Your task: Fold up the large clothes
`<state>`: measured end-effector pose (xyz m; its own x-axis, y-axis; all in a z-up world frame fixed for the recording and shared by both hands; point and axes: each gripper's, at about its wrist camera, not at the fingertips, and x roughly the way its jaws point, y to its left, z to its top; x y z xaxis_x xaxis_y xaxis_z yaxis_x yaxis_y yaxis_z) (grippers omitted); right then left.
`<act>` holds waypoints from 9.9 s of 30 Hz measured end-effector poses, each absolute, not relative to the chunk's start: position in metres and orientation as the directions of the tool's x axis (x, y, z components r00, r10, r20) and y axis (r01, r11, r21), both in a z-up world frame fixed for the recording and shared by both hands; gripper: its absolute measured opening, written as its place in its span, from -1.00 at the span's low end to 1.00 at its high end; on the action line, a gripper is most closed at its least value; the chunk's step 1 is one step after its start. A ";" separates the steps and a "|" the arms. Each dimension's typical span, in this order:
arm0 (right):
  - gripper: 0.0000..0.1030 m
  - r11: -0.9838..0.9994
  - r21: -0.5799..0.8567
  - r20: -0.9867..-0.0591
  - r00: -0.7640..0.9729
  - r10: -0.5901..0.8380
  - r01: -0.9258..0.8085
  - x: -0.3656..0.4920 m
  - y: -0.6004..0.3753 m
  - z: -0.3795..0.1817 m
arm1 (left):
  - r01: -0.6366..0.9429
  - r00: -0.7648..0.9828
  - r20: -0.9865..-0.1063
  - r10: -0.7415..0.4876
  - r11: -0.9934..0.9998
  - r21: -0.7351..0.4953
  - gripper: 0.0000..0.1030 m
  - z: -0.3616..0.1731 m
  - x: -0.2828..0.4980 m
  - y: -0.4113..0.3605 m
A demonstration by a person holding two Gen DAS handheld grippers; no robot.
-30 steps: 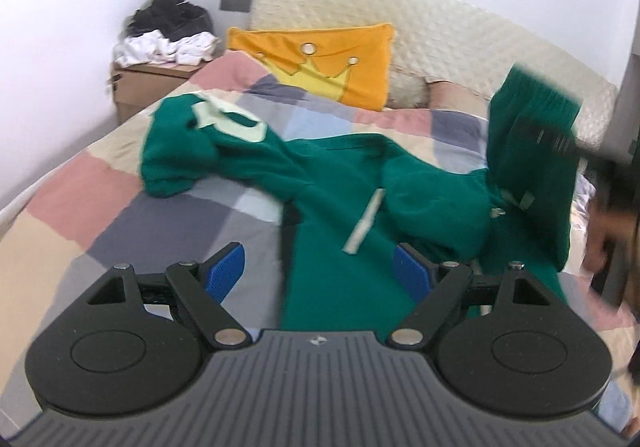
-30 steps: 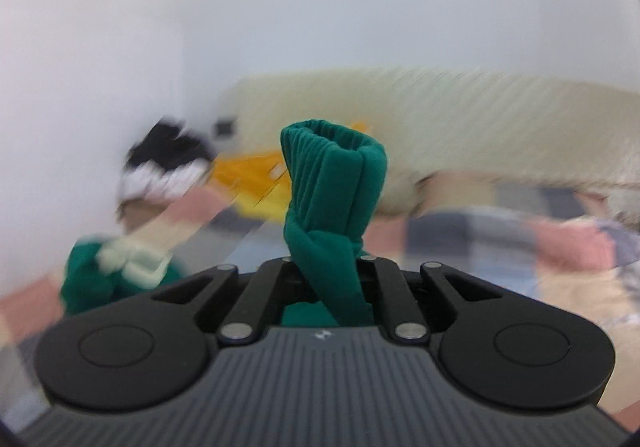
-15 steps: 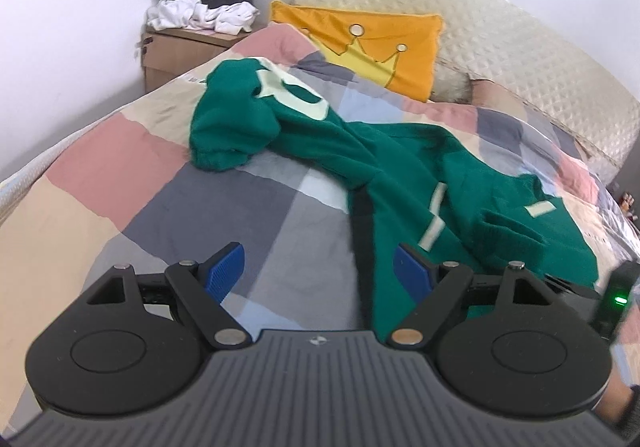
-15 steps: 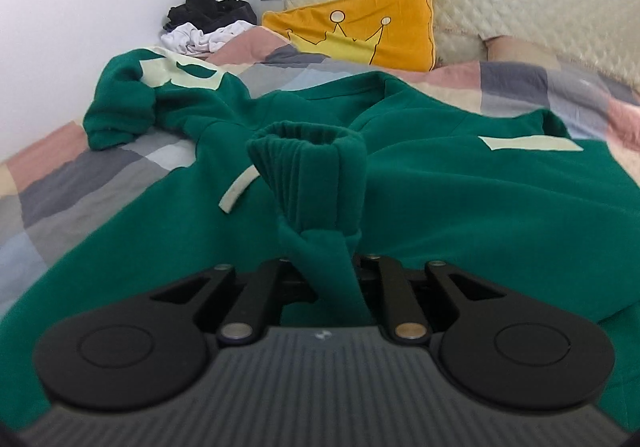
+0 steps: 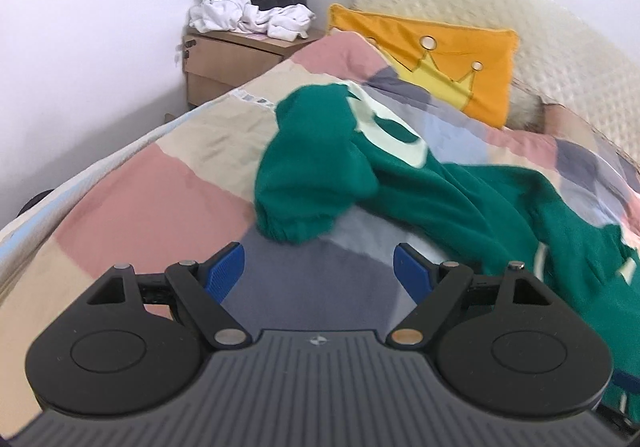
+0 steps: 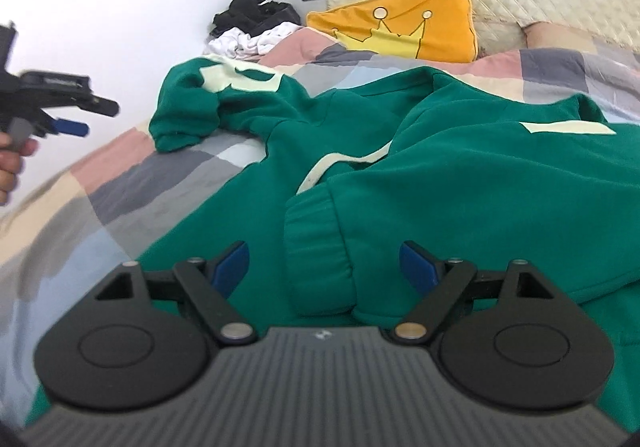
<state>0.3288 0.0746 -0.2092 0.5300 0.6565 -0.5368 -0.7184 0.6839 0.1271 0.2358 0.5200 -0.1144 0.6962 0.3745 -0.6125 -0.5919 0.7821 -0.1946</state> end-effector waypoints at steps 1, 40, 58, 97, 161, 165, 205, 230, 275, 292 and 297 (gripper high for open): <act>0.63 0.687 0.135 -0.534 0.532 0.657 -0.714 0.331 0.075 -0.208 | -0.590 0.698 -0.611 0.372 0.783 -0.198 0.65 -0.118 0.243 0.528; 0.63 0.791 0.305 -0.479 0.632 0.609 -0.530 0.398 0.047 -0.185 | -0.482 0.718 -0.593 0.364 0.875 -0.046 -0.76 -0.036 0.366 0.555; 0.63 0.813 0.384 -0.415 0.705 0.576 -0.438 0.407 -0.048 -0.158 | -0.195 0.809 -0.551 0.206 0.978 0.078 -0.77 0.126 0.400 0.258; 0.63 0.772 0.612 -0.415 0.762 0.498 -0.171 0.465 -0.211 -0.174 | 0.006 0.753 -0.635 -0.172 0.967 -0.254 0.13 -0.059 0.434 0.068; -0.49 0.705 0.706 -0.519 0.725 0.452 0.066 0.451 -0.223 -0.215 | -0.216 0.877 -0.480 0.015 0.904 -0.368 0.13 -0.127 0.314 0.202; -0.48 0.677 0.726 -0.546 0.698 0.463 0.119 0.457 -0.226 -0.237 | -0.228 0.866 -0.501 0.016 0.902 -0.367 0.13 -0.133 0.317 0.207; 0.48 0.728 0.680 -0.645 0.546 0.535 0.090 0.303 -0.243 -0.213 | -0.348 0.752 -0.659 -0.016 0.840 -0.417 0.24 -0.088 0.169 0.269; 0.70 0.616 0.757 -0.643 0.420 0.641 0.220 0.309 -0.240 -0.257 | -0.580 0.470 -0.865 -0.175 0.678 -0.452 0.25 -0.186 0.199 0.341; -0.73 0.568 0.814 -0.448 0.493 0.746 -0.120 0.286 -0.227 -0.165 | -0.255 0.713 -0.594 -0.374 0.650 -0.716 -0.87 -0.116 0.147 0.311; -0.74 0.547 0.791 -0.345 0.538 0.769 -0.274 0.201 -0.294 -0.090 | -0.145 0.777 -0.448 -0.443 0.566 -0.811 -0.87 -0.050 0.040 0.276; -0.74 0.546 0.789 -0.332 0.553 0.764 -0.280 0.166 -0.317 -0.077 | -0.129 0.789 -0.409 -0.458 0.527 -0.840 -0.87 -0.040 0.000 0.258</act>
